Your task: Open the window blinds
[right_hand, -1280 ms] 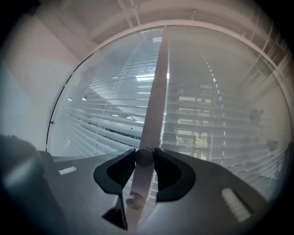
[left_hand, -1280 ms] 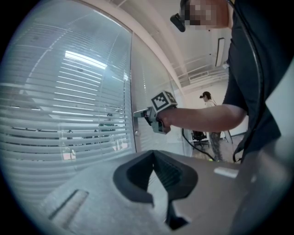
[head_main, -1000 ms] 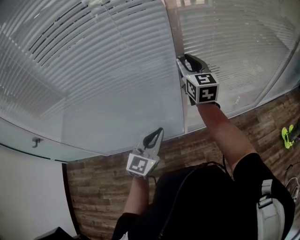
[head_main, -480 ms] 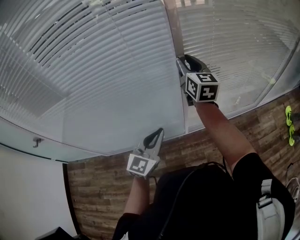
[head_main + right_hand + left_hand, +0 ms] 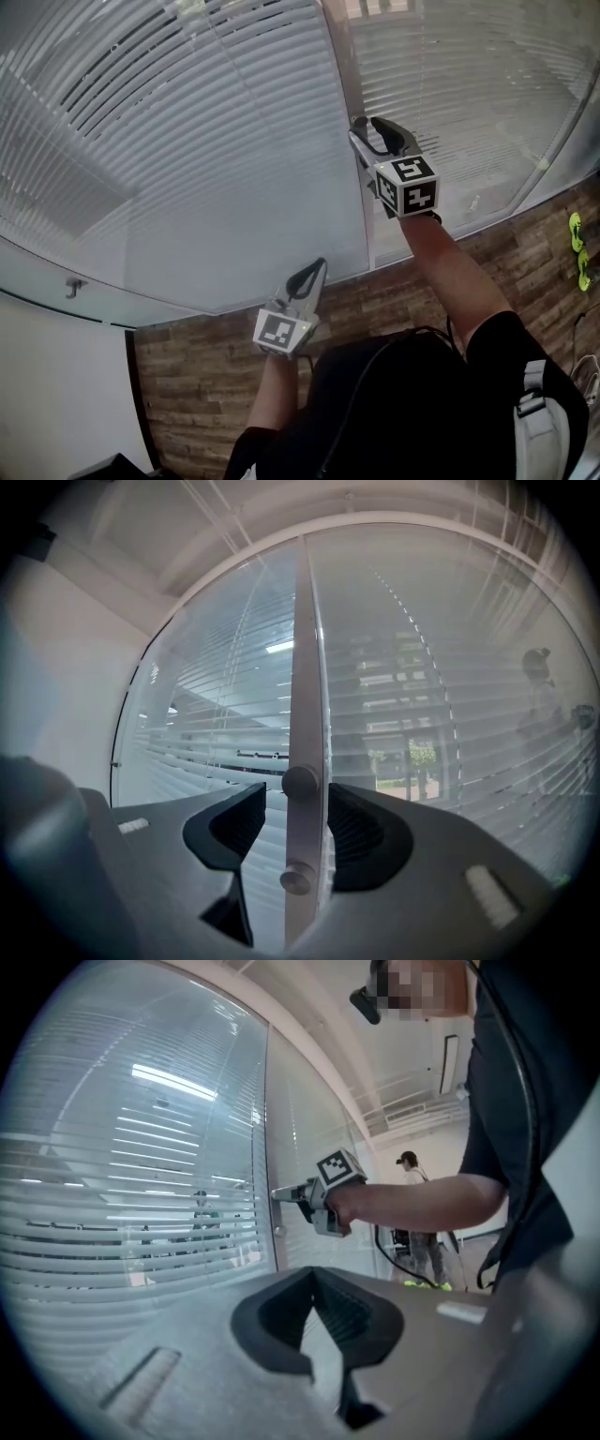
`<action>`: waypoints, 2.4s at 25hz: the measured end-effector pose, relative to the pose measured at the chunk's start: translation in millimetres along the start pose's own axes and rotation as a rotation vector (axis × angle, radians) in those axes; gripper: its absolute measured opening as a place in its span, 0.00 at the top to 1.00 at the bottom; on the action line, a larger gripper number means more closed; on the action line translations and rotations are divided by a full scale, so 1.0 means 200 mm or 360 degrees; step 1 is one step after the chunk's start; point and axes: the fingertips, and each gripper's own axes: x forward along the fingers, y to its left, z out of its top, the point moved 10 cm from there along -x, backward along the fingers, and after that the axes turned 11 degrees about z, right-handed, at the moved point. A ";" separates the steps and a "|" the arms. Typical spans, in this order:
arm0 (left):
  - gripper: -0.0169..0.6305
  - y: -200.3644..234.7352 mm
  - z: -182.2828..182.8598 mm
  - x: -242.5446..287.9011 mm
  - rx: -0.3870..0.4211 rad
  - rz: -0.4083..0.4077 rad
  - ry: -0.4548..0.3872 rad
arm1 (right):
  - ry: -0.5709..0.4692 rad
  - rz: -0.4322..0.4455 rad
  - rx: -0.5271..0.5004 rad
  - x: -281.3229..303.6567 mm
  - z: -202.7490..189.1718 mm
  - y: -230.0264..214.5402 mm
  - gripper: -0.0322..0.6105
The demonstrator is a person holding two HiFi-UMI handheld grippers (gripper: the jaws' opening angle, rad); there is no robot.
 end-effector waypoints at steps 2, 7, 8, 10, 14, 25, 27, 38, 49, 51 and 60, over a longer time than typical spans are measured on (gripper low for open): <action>0.97 -0.01 0.00 0.02 0.0008 -0.0023 -0.0004 | 0.0035 0.0015 -0.0049 -0.01 -0.01 -0.01 0.63; 0.97 -0.05 0.01 0.05 0.0014 -0.0067 -0.0004 | 0.0161 0.0047 -0.0362 -0.03 0.03 0.02 0.63; 0.97 -0.05 0.01 0.05 0.0013 -0.0068 -0.0002 | 0.0180 0.0060 -0.0440 -0.03 0.05 0.03 0.63; 0.97 -0.05 0.01 0.05 0.0009 -0.0066 0.0004 | 0.0226 0.0082 -0.0605 -0.02 0.10 0.07 0.63; 0.97 -0.05 0.00 0.05 0.0008 -0.0062 0.0006 | 0.0408 0.0032 -0.1044 -0.01 0.19 0.13 0.63; 0.97 -0.03 -0.01 0.02 -0.0002 -0.0031 0.0017 | 0.0712 0.0009 -0.1677 0.09 0.13 0.15 0.74; 0.97 -0.03 -0.01 0.02 0.0000 -0.0024 0.0016 | 0.0697 0.0002 -0.1646 0.09 0.14 0.14 0.74; 0.97 -0.02 -0.01 0.01 0.0003 -0.0008 0.0021 | 0.0509 0.0003 -0.1258 0.07 0.14 0.10 0.74; 0.97 -0.03 -0.03 0.00 0.0003 -0.0009 0.0014 | 0.0185 -0.0064 -0.0543 0.05 0.10 0.05 0.74; 0.97 -0.03 -0.03 0.00 0.0002 -0.0011 0.0017 | 0.0136 -0.0070 -0.0435 0.05 0.09 0.04 0.74; 0.97 -0.02 -0.07 0.00 0.0009 0.0006 -0.0006 | -0.0030 -0.0079 -0.0006 0.05 0.05 -0.01 0.74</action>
